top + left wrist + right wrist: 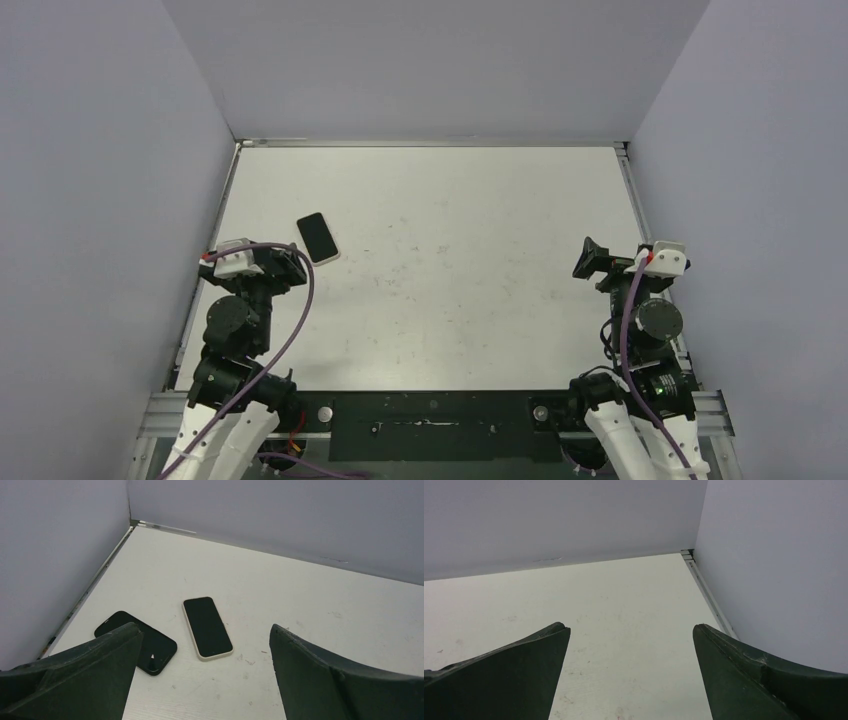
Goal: Take the phone out of the phone case
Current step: Pick up the phone at the center of the board.
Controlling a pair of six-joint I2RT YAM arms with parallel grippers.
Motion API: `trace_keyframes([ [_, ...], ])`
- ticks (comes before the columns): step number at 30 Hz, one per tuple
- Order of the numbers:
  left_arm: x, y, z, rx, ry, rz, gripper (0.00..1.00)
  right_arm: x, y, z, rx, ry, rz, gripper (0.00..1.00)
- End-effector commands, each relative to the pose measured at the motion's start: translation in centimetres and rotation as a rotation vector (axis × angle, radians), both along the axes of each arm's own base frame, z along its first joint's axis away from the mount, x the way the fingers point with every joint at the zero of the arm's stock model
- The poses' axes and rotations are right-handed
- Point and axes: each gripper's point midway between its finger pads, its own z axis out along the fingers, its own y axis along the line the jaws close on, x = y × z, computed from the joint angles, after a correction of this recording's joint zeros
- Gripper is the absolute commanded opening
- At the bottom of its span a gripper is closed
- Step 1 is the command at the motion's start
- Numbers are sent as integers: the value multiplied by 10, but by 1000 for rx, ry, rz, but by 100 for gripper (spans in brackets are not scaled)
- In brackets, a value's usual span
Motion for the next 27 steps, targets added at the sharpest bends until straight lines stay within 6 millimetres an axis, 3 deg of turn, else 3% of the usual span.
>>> trace_keyframes([
  [1, 1, 8, 11, -33, -39, 41, 97, -4, -2, 18, 20, -73, -5, 100],
  [10, 8, 9, 6, -38, -15, 40, 97, -13, -10, 21, 42, -114, -44, 100],
  [16, 26, 9, -11, -66, 77, 67, 97, -26, -17, 26, 69, -168, -73, 100],
  [23, 68, 4, -44, -187, 223, 124, 97, -28, -11, 27, 85, -184, -34, 100],
  [27, 91, 21, -77, -283, 354, 236, 97, -32, -7, 32, 88, -204, -6, 100],
])
